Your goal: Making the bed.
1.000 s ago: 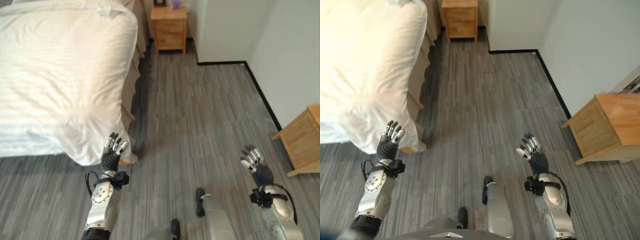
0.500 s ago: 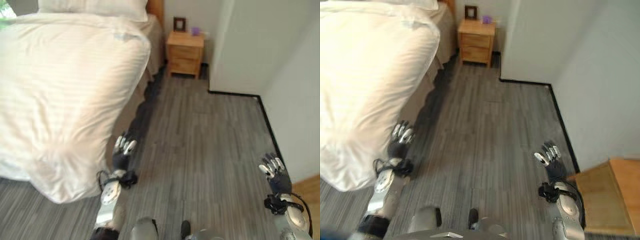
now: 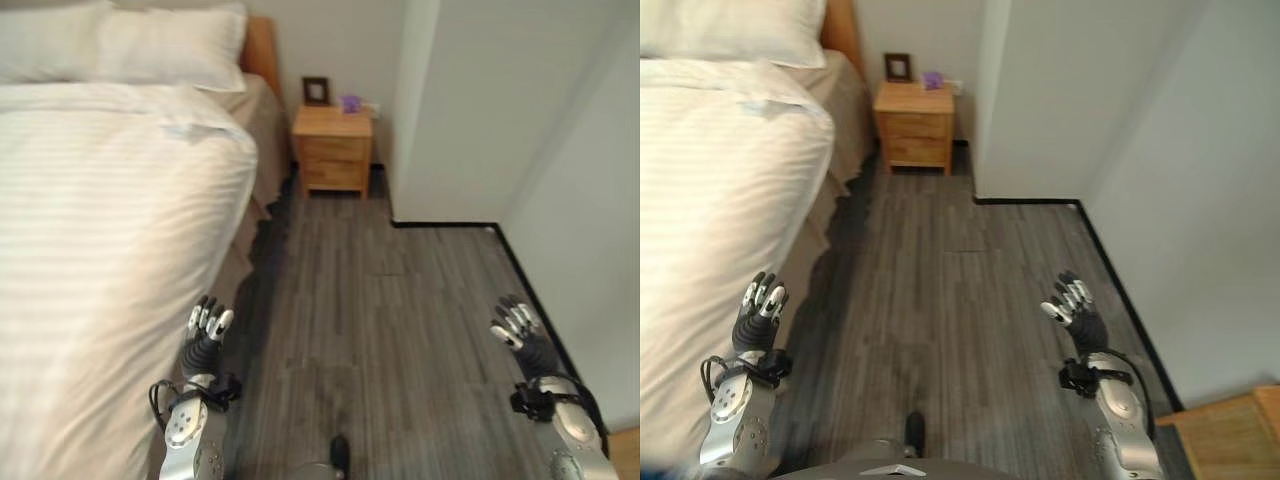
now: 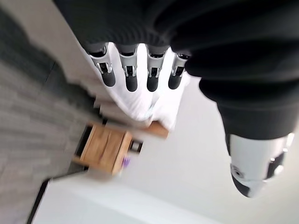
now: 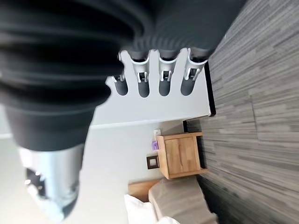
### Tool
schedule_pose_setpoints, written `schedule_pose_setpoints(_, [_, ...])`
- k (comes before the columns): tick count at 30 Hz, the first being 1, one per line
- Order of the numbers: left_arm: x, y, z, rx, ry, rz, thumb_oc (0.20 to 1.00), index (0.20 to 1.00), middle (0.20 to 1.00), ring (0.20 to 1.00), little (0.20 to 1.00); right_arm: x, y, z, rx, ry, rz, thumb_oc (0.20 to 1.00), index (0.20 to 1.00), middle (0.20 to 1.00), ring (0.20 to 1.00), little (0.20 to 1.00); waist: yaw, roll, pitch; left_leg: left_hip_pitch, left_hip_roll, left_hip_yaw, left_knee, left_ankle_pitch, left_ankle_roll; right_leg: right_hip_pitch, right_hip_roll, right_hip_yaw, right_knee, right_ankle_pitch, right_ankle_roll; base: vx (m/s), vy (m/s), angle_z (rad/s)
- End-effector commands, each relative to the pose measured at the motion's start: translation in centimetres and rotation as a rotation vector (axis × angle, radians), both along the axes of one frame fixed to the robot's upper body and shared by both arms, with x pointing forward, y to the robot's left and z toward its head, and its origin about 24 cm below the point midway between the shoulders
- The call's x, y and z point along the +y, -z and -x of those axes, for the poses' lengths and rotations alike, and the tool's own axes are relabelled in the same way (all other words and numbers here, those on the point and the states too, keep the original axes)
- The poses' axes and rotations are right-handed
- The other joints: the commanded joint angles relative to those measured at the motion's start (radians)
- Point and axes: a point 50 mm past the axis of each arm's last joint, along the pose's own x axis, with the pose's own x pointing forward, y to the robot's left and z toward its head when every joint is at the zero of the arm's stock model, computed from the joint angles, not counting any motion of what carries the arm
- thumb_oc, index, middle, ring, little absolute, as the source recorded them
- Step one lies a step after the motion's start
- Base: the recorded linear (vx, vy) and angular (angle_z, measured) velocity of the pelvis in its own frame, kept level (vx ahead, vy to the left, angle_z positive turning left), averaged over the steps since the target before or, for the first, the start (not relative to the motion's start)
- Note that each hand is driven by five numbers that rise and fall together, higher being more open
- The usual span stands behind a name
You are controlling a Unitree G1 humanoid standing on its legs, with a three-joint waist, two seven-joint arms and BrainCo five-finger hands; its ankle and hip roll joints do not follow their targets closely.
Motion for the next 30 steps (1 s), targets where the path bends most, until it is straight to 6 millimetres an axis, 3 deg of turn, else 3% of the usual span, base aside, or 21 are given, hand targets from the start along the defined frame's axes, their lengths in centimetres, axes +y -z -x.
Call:
schedule_pose_setpoints(1, [1.7,-4.1,-1.0,-0.154,-0.016,-0.137,1.000,1.000,1.000,1.000,1.000,-0.6,-2.6,-2.0,-0.133,-0.002,0.074,1.000,1.000,1.000,1.000,1.000,0.012,0.067,0.060,0.069,0.109,-0.027,0.028,0.007,-0.069,-0.006,-0.018,-0.032,-0.433,0.309,-0.014,0.89,-0.026,0.35])
schedule_pose_setpoints(2, [1.5,-4.3,-1.2,-0.171,-0.007,-0.117,1.000,1.000,1.000,1.000,1.000,-1.1,-2.1,-1.5,-0.111,0.019,0.062,1.000,1.000,1.000,1.000,1.000,-0.017,0.067,0.060,0.122,0.110,-0.060,0.013,-0.025,-0.091,-0.038,-0.023,-0.017,-0.598,0.258,-0.026,0.73,-0.061,0.47])
schedule_pose_setpoints(3, [1.5,-4.3,-1.2,-0.171,-0.007,-0.117,1.000,1.000,1.000,1.000,1.000,-1.1,-2.1,-1.5,-0.110,0.019,0.062,1.000,1.000,1.000,1.000,1.000,-0.020,0.070,0.062,0.127,0.113,-0.063,0.013,-0.029,-0.092,-0.030,-0.021,-0.021,-0.602,0.256,-0.026,0.63,-0.141,0.66])
schedule_pose_setpoints(4, [1.5,-4.4,-1.3,-0.180,-0.007,-0.111,1.000,1.000,1.000,1.000,1.000,-1.4,-2.0,-1.4,-0.105,0.033,0.062,1.000,1.000,1.000,1.000,1.000,-0.031,0.066,0.063,0.150,0.115,-0.075,0.011,-0.056,-0.104,-0.037,-0.023,0.002,-0.711,0.255,-0.025,0.50,-0.144,0.75])
schedule_pose_setpoints(5, [1.5,-4.5,-1.6,-0.188,-0.012,-0.110,1.000,1.000,1.000,1.000,1.000,-1.7,-1.8,-1.2,-0.101,0.049,0.063,1.000,1.000,1.000,1.000,1.000,-0.048,0.063,0.066,0.189,0.126,-0.097,0.016,-0.083,-0.121,-0.045,-0.032,0.030,-0.876,0.282,-0.020,0.92,-0.292,1.04])
schedule_pose_setpoints(6, [1.6,-4.7,-2.0,-0.204,-0.020,-0.105,1.000,1.000,1.000,1.000,1.000,-1.8,-1.7,-0.8,-0.099,0.054,0.047,1.000,1.000,1.000,1.000,1.000,-0.080,0.053,0.058,0.256,0.156,-0.124,0.002,-0.107,-0.155,-0.082,-0.050,0.097,-1.018,0.338,0.012,0.93,-0.322,1.08])
schedule_pose_setpoints(8, [1.5,-4.6,-1.9,-0.209,-0.026,-0.098,1.000,1.000,1.000,1.000,1.000,-1.8,-1.9,-0.6,-0.111,0.031,0.038,1.000,1.000,1.000,1.000,1.000,-0.096,0.051,0.050,0.305,0.201,-0.147,0.018,-0.113,-0.182,-0.087,-0.044,0.123,-1.014,0.376,0.041,0.72,-0.308,0.88])
schedule_pose_setpoints(11, [1.3,-4.2,-1.6,-0.211,-0.043,-0.065,1.000,1.000,1.000,1.000,1.000,-1.9,-2.4,-0.8,-0.135,-0.003,0.043,1.000,1.000,1.000,1.000,1.000,-0.100,0.053,0.037,0.298,0.250,-0.168,0.113,-0.069,-0.207,-0.087,-0.019,0.117,-0.945,0.368,0.021,0.43,-0.262,0.51])
schedule_pose_setpoints(13, [1.0,-3.7,-1.5,-0.210,-0.060,-0.002,1.000,1.000,1.000,1.000,1.000,-1.5,-3.2,-1.5,-0.164,-0.035,0.070,1.000,1.000,1.000,1.000,1.000,-0.097,0.048,0.040,0.187,0.289,-0.165,0.395,0.085,-0.200,-0.048,0.010,0.106,-0.911,0.344,-0.028,0.59,-0.617,0.33])
schedule_pose_setpoints(14, [1.1,-3.7,-1.3,-0.224,-0.057,0.034,1.000,1.000,1.000,1.000,1.000,-1.8,-4.8,-1.9,-0.233,-0.070,0.075,1.000,1.000,1.000,1.000,1.000,-0.053,-0.001,0.082,-0.053,0.314,-0.127,0.847,0.150,-0.143,0.089,0.048,0.092,-0.927,0.273,-0.131,0.64,-0.820,-0.05])
schedule_pose_setpoints(15, [1.1,-3.7,-1.3,-0.224,-0.057,0.033,1.000,1.000,1.000,1.000,1.000,-1.8,-4.8,-1.9,-0.233,-0.070,0.075,1.000,1.000,1.000,1.000,1.000,-0.053,-0.001,0.082,-0.054,0.313,-0.127,0.847,0.150,-0.143,0.088,0.047,0.091,-0.927,0.273,-0.131,0.74,-0.864,0.03])
schedule_pose_setpoints(16, [0.6,-3.5,-1.2,-0.215,-0.041,0.038,1.000,1.000,1.000,1.000,1.000,-2.5,-4.9,-2.0,-0.227,-0.028,0.097,1.000,1.000,1.000,1.000,1.000,-0.013,-0.013,0.114,-0.208,0.271,-0.109,0.944,0.116,-0.154,0.165,0.049,0.091,-0.959,0.247,-0.144,0.43,-0.272,0.27])
schedule_pose_setpoints(18, [0.7,-3.0,-1.0,-0.198,-0.043,0.065,1.000,1.000,1.000,1.000,1.000,-2.8,-5.2,-2.4,-0.228,-0.028,0.135,1.000,1.000,1.000,1.000,1.000,0.018,-0.010,0.114,-0.294,0.267,-0.047,0.848,0.089,-0.166,0.240,0.056,0.074,-0.987,0.221,-0.147,0.60,-0.259,0.32])
schedule_pose_setpoints(21, [0.7,-2.7,-0.9,-0.183,-0.028,0.053,1.000,1.000,1.000,1.000,1.000,-2.8,-6.0,-2.5,-0.256,-0.045,0.141,1.000,1.000,1.000,1.000,1.000,0.037,-0.012,0.105,-0.333,0.270,0.034,0.703,0.109,-0.182,0.286,0.048,0.062,-1.009,0.199,-0.139,0.48,-0.073,0.03])
schedule_pose_setpoints(22, [0.8,-2.0,-0.5,-0.145,-0.019,0.030,1.000,1.000,1.000,1.000,1.000,-2.2,-6.3,-2.8,-0.268,-0.085,0.154,1.000,1.000,1.000,1.000,1.000,0.068,0.003,0.088,-0.340,0.210,0.087,0.471,0.117,-0.170,0.333,0.065,0.067,-1.018,0.171,-0.130,0.41,0.007,-0.01])
schedule_pose_setpoints(23, [0.8,-2.0,-0.4,-0.145,-0.019,0.030,1.000,1.000,1.000,1.000,1.000,-2.2,-6.3,-2.8,-0.268,-0.085,0.153,1.000,1.000,1.000,1.000,1.000,0.070,-0.002,0.087,-0.333,0.204,0.093,0.453,0.128,-0.169,0.331,0.059,0.069,-1.018,0.172,-0.128,0.83,0.026,0.07])
schedule_pose_setpoints(24, [0.9,-1.7,0.2,-0.132,-0.027,0.023,1.000,1.000,1.000,1.000,1.000,-1.3,-6.1,-3.2,-0.262,-0.128,0.171,1.000,1.000,1.000,1.000,1.000,0.106,0.008,0.064,-0.313,0.129,0.073,0.241,0.146,-0.157,0.385,0.079,0.083,-1.026,0.146,-0.119,0.65,0.017,0.00])
schedule_pose_setpoints(26, [1.0,-1.7,0.4,-0.132,-0.034,0.023,1.000,1.000,1.000,1.000,1.000,-0.9,-6.1,-3.3,-0.259,-0.148,0.178,1.000,1.000,1.000,1.000,1.000,0.118,0.014,0.048,-0.308,0.109,0.088,0.160,0.166,-0.158,0.408,0.093,0.086,-1.025,0.130,-0.117,0.64,0.016,-0.18])
schedule_pose_setpoints(28, [1.3,-1.8,0.8,-0.127,-0.036,-0.002,1.000,1.000,1.000,1.000,1.000,0.1,-6.2,-3.7,-0.267,-0.194,0.169,1.000,1.000,1.000,1.000,1.000,0.132,0.012,0.028,-0.266,0.098,0.111,0.152,0.140,-0.133,0.437,0.096,0.088,-1.003,0.097,-0.108,0.55,0.032,-0.21])
schedule_pose_setpoints(29, [1.3,-1.5,1.2,-0.102,-0.039,-0.023,1.000,1.000,1.000,1.000,1.000,1.3,-5.7,-3.8,-0.254,-0.235,0.157,1.000,1.000,1.000,1.000,1.000,0.151,-0.018,0.013,-0.231,0.069,0.104,0.153,0.110,-0.094,0.413,0.064,0.066,-0.862,0.162,-0.064,0.61,0.102,-0.18])
schedule_pose_setpoints(30, [1.4,-1.8,0.8,-0.094,-0.053,-0.046,1.000,1.000,1.000,1.000,1.000,2.3,-5.3,-3.9,-0.248,-0.257,0.129,1.000,1.000,1.000,1.000,1.000,0.159,-0.029,0.021,-0.160,0.053,0.086,0.135,0.060,-0.054,0.312,0.034,0.042,-0.528,0.368,0.045,0.61,0.103,-0.34])
